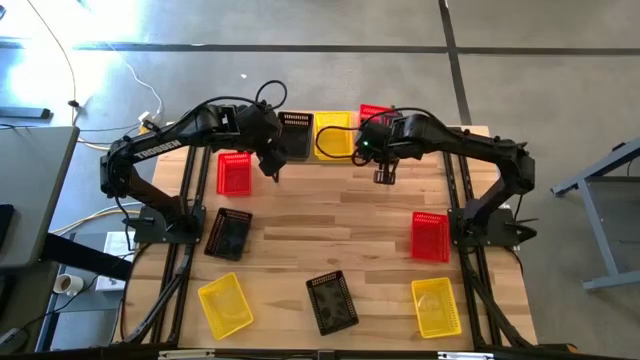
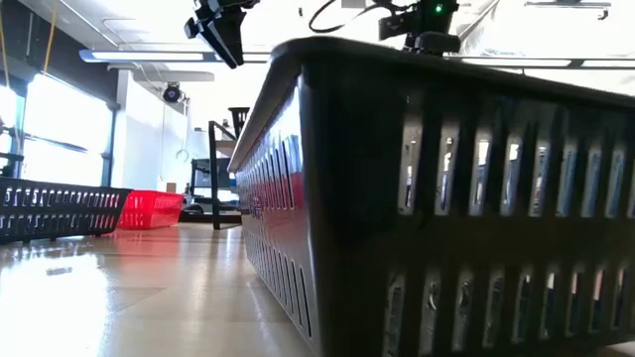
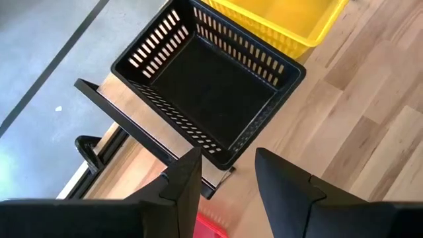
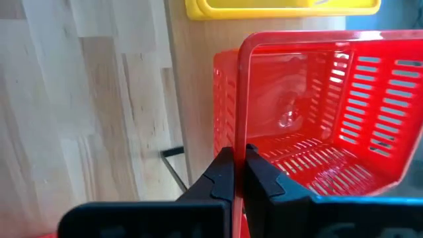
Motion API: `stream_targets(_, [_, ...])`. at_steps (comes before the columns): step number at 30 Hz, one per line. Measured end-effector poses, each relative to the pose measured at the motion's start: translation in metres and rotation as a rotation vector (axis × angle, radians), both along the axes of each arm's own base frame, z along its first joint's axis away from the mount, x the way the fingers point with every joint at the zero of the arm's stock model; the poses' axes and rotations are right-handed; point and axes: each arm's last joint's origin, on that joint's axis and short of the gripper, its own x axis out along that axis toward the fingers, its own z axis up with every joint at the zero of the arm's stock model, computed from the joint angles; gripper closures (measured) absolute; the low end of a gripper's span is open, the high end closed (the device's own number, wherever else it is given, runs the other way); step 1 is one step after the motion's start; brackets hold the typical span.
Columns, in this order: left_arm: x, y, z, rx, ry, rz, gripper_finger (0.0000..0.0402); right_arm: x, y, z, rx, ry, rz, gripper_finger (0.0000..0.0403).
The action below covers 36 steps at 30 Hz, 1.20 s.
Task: Stack baskets on shelf by color
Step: Put the top right red bin on the shelf, then stack the left yellow bin on top of the yellow bin on the shelf
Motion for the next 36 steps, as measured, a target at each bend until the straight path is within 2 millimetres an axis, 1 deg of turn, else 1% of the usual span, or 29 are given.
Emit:
stream_targets(4, [0.001, -0.001, 0.0, -0.034, -0.016, -0.022, 0.027, 0.002, -0.002, -0.004, 0.017, 0.009, -0.001, 0.0403])
stream_targets(8, [0.001, -0.002, -0.001, -0.076, -0.036, -0.048, 0.027, 0.005, -0.004, -0.009, 0.069, 0.019, 0.003, 0.0403])
stream_targets(10, [0.002, -0.004, -0.001, -0.091, -0.042, -0.06, 0.027, 0.005, -0.006, -0.012, 0.061, 0.036, -0.002, 0.0403])
stream_targets(19, [0.005, -0.01, -0.001, -0.102, -0.046, -0.091, 0.027, 0.002, -0.014, -0.012, 0.06, 0.036, -0.022, 0.0402])
stream_targets(23, [0.006, -0.012, -0.001, -0.106, -0.048, -0.104, 0.027, 0.001, -0.017, -0.012, 0.059, 0.039, -0.029, 0.0391])
stream_targets(31, [0.007, -0.014, -0.001, -0.125, -0.058, -0.113, 0.027, 0.002, -0.018, -0.012, 0.046, 0.043, 0.009, 0.0354])
stream_targets(36, [0.007, -0.015, -0.001, -0.132, -0.063, -0.11, 0.027, 0.003, -0.018, -0.012, 0.044, 0.031, 0.004, 0.0348])
